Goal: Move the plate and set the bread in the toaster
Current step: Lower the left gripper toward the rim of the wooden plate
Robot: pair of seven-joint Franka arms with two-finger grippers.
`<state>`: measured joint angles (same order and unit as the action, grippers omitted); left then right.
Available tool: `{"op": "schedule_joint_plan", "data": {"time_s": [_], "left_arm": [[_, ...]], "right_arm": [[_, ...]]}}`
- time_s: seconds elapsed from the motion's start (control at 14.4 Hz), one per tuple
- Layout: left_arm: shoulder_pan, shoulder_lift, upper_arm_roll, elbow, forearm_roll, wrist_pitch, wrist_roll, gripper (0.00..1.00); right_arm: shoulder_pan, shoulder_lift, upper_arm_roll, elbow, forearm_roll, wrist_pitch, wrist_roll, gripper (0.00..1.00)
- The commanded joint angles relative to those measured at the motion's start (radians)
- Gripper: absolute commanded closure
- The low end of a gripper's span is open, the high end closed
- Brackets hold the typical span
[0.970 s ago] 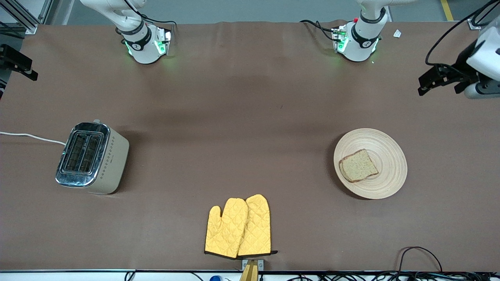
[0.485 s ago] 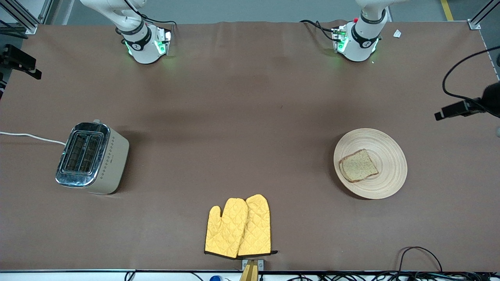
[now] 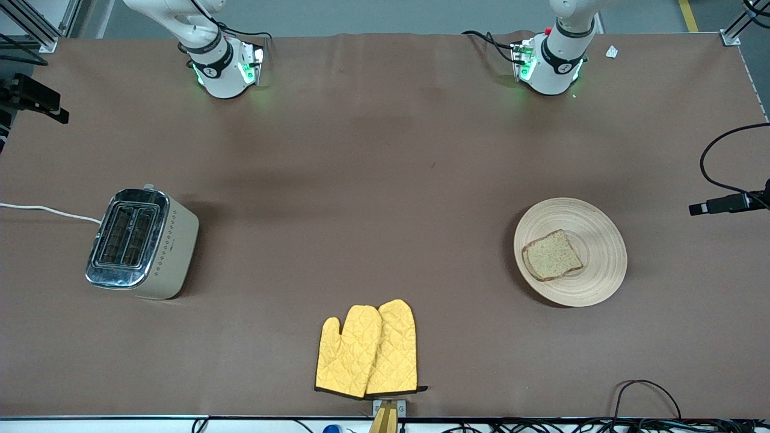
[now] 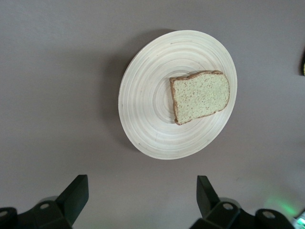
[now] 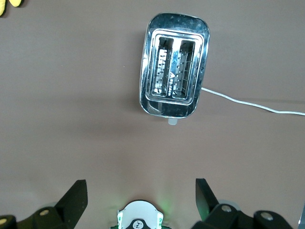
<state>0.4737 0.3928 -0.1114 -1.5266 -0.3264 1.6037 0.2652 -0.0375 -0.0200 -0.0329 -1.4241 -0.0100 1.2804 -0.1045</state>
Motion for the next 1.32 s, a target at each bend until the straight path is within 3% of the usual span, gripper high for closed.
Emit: {"op": "schedule_joint_plan", "data": {"time_s": [0.0,0.28,0.62,0.83,1.25], "left_arm": [[0.051,0.092,-0.007,0.026,-0.087,-0.001,0.073,0.00],[0.085,0.216,-0.007,0.055,-0.175,0.012,0.172,0.00],[0.109,0.310,-0.007,0.055,-0.244,0.100,0.357,0.11],[0.109,0.343,-0.007,0.046,-0.313,0.134,0.436,0.19],[0.121,0.400,-0.008,0.043,-0.370,0.136,0.574,0.21]], "right_arm": [[-0.019,-0.012,0.007,-0.012,0.015,-0.004,-0.014,0.00],[-0.016,-0.014,0.008,-0.012,0.015,-0.012,-0.014,0.00],[-0.015,-0.014,0.010,-0.010,0.013,-0.018,-0.014,0.00],[-0.012,-0.014,0.013,-0.010,0.013,-0.020,-0.014,0.00],[0.002,-0.015,0.016,-0.009,0.013,-0.020,-0.012,0.00]]}}
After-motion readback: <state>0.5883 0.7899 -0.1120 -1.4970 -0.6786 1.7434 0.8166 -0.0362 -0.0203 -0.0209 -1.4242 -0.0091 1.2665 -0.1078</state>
